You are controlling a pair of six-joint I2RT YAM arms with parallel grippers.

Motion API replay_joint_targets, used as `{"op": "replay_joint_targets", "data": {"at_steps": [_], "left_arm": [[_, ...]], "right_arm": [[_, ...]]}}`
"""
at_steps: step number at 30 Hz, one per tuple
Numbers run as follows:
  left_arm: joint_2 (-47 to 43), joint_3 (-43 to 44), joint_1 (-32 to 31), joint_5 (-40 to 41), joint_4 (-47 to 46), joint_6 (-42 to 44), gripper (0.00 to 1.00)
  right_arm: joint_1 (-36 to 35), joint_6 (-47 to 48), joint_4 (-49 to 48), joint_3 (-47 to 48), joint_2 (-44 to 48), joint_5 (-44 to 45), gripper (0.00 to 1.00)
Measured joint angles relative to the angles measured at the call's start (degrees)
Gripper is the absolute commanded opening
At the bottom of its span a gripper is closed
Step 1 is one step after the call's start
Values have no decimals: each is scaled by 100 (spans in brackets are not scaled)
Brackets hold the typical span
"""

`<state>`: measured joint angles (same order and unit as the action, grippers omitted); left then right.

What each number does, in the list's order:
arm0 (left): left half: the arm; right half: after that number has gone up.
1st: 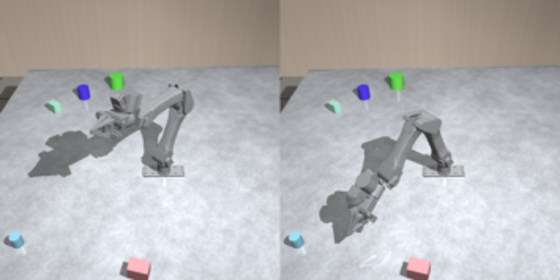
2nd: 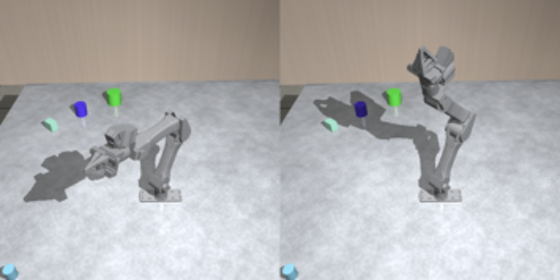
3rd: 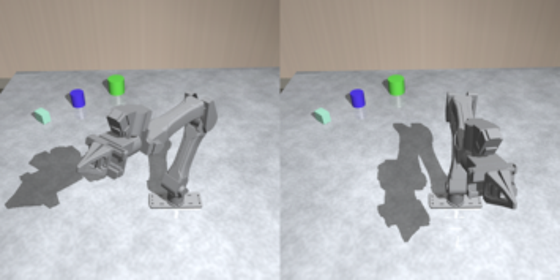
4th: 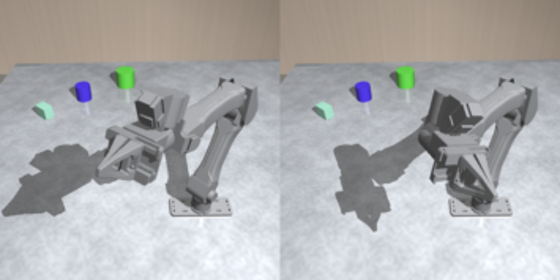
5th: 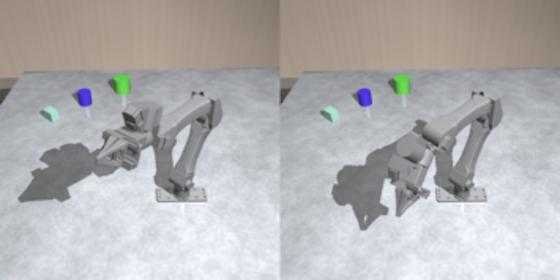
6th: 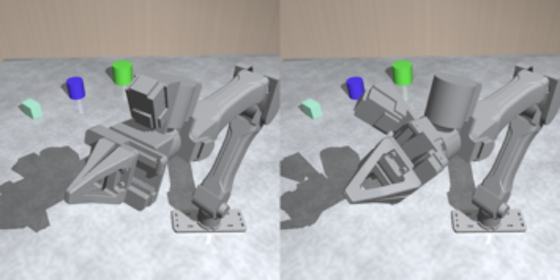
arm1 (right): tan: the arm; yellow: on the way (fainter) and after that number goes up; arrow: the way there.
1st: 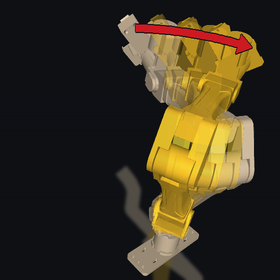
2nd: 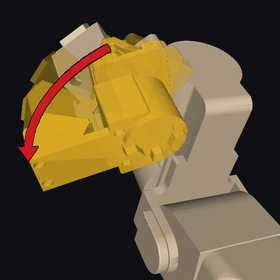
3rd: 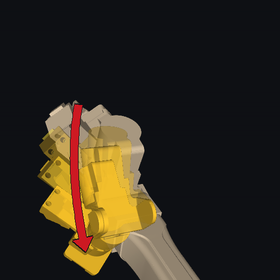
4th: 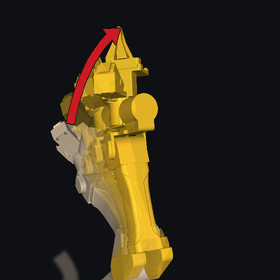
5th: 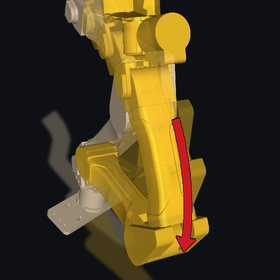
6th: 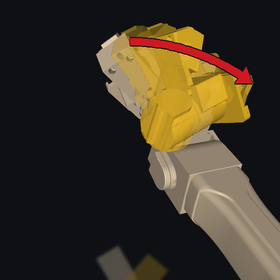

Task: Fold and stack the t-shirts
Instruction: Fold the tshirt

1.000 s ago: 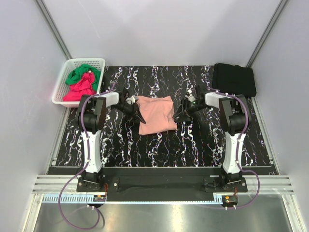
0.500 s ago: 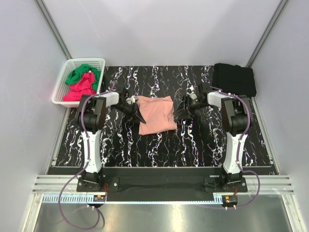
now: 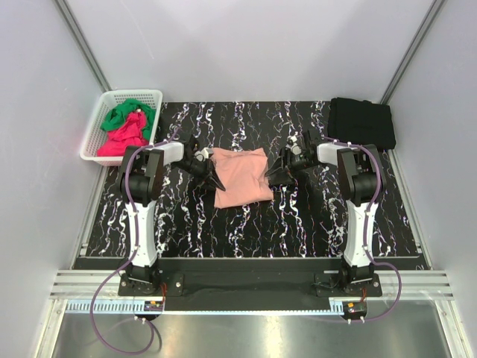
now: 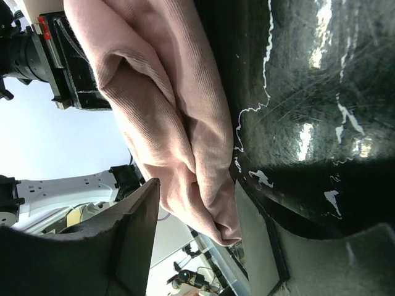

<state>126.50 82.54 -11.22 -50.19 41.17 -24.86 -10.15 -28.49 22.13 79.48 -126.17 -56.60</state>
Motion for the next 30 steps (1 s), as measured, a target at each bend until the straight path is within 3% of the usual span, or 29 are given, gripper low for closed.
{"op": "replay_joint_targets", "data": {"at_steps": [16, 21, 27, 30], "left_arm": [[0, 0, 0, 4, 4, 0, 13], [0, 0, 0, 39, 9, -15, 19], [-13, 0, 0, 131, 28, -72, 27], [-92, -9, -2, 291, 55, -90, 29]], "right_arm": [[-273, -28, -52, 116, -221, -201, 61], [-278, -57, 15, -24, 4, 179, 59], [-278, -50, 302, 37, 72, 442, 65], [-280, -44, 439, 50, 136, 584, 63]]}}
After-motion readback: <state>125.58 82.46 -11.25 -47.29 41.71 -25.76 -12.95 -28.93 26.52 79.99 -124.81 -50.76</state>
